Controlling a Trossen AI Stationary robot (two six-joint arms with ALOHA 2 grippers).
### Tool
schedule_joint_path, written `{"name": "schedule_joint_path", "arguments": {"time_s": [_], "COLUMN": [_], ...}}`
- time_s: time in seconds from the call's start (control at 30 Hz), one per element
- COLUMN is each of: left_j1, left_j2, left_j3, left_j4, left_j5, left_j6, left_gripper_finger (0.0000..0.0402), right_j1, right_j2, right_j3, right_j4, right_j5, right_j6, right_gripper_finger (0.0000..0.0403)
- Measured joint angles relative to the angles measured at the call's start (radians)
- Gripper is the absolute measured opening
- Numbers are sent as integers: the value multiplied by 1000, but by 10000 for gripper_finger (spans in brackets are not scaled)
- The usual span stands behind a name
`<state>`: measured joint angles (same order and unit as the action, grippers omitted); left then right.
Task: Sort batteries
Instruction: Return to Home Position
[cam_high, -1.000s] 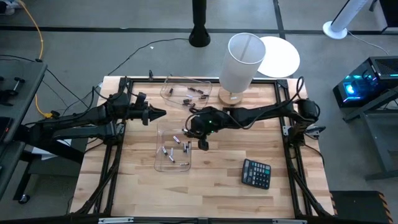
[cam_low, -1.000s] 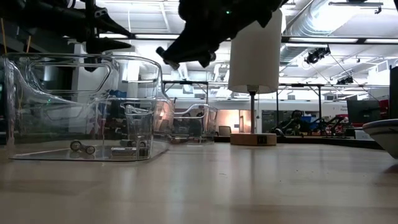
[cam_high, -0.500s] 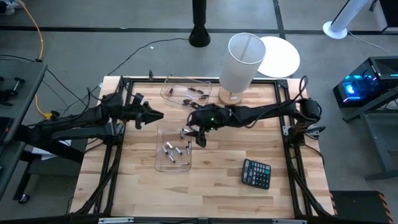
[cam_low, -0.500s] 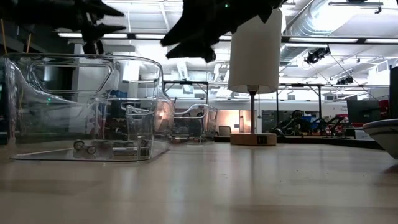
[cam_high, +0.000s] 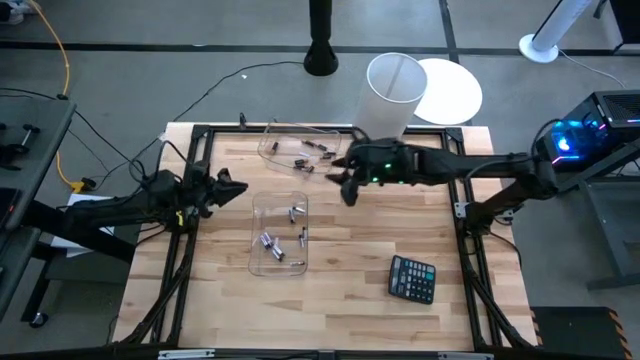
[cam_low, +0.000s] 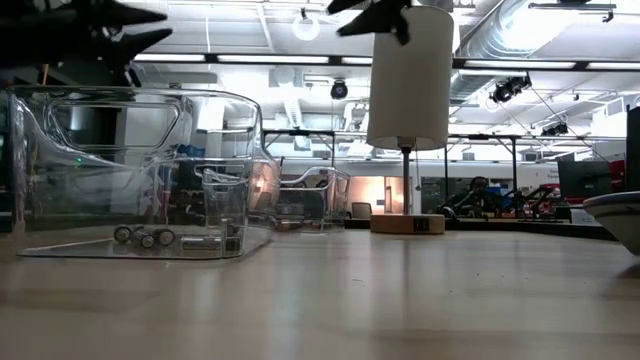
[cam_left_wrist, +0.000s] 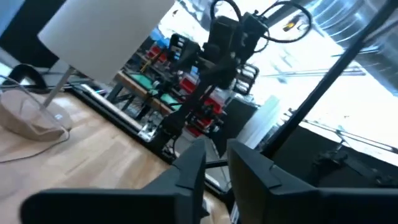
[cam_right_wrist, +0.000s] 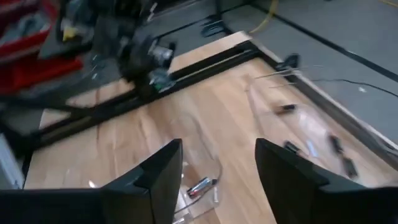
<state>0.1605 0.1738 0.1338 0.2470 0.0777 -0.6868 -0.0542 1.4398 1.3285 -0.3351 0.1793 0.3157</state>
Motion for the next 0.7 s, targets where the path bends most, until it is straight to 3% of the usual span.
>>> {"name": "schedule_joint_path", "arguments": {"time_s": [0.17,0.37,0.6,0.7], "left_j1": [-12,3,48,62], "left_j2": [-54,-125,-170,-170], "left_j3": [-79,-123,-123,-123], "left_j4": [66,27,-4,15], "left_j5": [39,77,95,98], "left_j6": [10,0,38,42], "left_gripper_finger": [13,2,0,0], "right_j1": [42,119,224,246], "right_j2": [-69,-101,-146,-173], "right_j3": [0,0,-2,-24], "right_j4": [-89,-175,-422,-450], "right_j5": [84,106,233,225], "right_j6": [118,239,440,472], "right_gripper_finger": [139,17,2,1]}}
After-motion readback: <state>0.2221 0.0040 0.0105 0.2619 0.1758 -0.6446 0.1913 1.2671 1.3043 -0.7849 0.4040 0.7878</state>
